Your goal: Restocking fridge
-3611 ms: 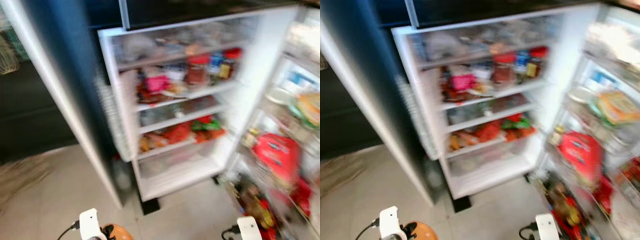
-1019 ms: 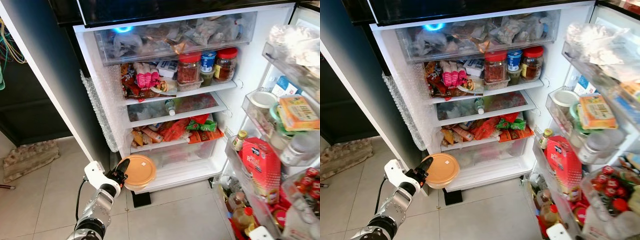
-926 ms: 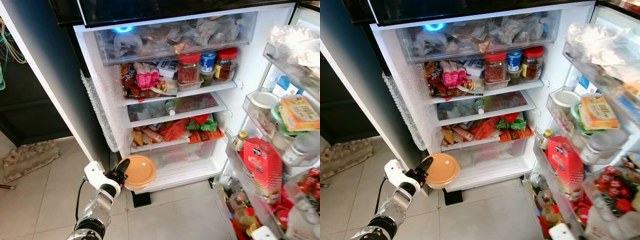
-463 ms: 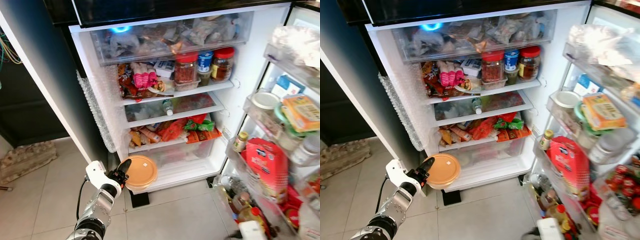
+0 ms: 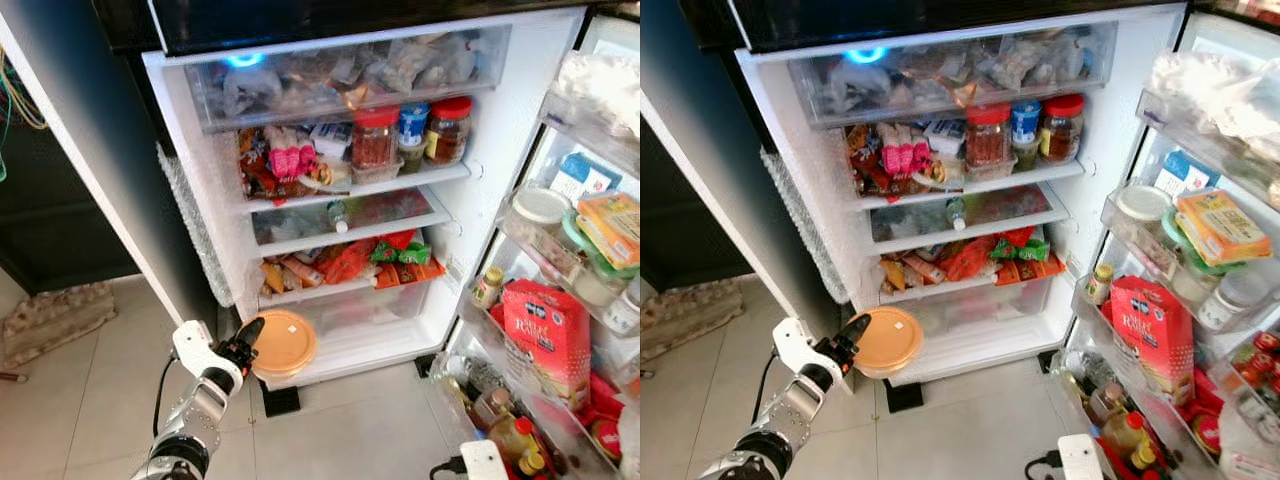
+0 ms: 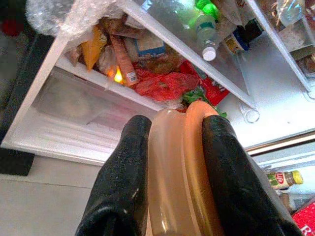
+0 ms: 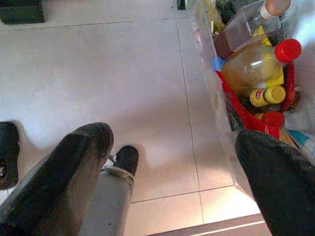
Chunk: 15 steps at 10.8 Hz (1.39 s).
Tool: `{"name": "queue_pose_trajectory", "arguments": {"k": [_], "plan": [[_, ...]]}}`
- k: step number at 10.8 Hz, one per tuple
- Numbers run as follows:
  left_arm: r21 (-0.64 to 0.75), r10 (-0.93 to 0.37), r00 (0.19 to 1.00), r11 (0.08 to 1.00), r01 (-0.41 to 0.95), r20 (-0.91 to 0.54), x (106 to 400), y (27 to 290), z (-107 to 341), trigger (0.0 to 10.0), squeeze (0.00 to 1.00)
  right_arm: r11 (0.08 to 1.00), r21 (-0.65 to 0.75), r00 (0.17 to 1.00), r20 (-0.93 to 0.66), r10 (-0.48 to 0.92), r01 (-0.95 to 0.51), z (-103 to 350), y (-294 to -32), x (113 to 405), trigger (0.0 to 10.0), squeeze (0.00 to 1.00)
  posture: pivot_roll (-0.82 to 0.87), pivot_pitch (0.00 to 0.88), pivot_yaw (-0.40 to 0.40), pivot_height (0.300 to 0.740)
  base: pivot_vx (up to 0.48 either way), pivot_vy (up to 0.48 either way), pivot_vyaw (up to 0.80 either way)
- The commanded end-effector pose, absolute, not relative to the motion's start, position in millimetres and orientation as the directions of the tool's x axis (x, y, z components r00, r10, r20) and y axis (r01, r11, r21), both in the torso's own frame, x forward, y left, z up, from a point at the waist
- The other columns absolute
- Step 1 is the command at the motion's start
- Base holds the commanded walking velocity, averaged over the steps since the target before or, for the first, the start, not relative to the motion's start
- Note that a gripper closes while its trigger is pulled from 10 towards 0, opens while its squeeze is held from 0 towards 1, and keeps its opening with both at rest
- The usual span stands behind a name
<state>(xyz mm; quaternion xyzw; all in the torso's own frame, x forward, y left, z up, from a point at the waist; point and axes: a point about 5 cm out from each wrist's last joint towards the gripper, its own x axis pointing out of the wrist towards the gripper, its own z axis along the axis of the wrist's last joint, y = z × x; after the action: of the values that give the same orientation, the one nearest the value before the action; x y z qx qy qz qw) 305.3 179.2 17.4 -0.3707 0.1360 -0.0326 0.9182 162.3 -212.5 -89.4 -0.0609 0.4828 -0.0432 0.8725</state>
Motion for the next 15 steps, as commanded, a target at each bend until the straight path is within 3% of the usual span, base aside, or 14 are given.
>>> {"name": "queue_pose_trajectory", "arguments": {"k": [1, 2, 12, 15], "plan": [[-0.693, -0.179, 0.961, 0.721, -0.017, -0.210, 312.1, 177.4, 24.2, 10.0, 0.00, 0.988, -0.141, 0.537, -0.830, -0.151, 0.059, -86.2, -216.8, 168.2, 10.0, 0.00, -0.04, 0.000, 0.047, 0.740, 0.274, 0.000, 0.00], [-0.695, -0.183, 0.961, 0.719, -0.013, -0.208, 312.1, 176.9, 24.2, 10.0, 0.00, 0.988, -0.131, 0.539, -0.828, -0.154, 0.081, -85.5, -218.2, 169.2, 10.0, 0.00, -0.04, 0.000, 0.047, 0.740, 0.289, 0.000, -0.80], [-0.699, -0.185, 0.958, 0.715, -0.020, -0.217, 308.7, 178.4, 20.7, 10.0, 0.00, 0.986, -0.163, 0.537, -0.829, -0.157, 0.036, -84.3, -222.3, 170.2, 10.0, 0.00, -0.03, 0.000, 0.040, 0.740, 0.302, 0.000, 0.00], [-0.698, -0.184, 0.957, 0.716, -0.026, -0.224, 306.8, 176.6, 18.4, 10.0, 0.00, 0.986, -0.164, 0.534, -0.832, -0.152, 0.026, -84.8, -222.8, 168.7, 10.0, 0.00, -0.04, 0.000, 0.038, 0.740, 0.081, 0.000, 0.00]]}}
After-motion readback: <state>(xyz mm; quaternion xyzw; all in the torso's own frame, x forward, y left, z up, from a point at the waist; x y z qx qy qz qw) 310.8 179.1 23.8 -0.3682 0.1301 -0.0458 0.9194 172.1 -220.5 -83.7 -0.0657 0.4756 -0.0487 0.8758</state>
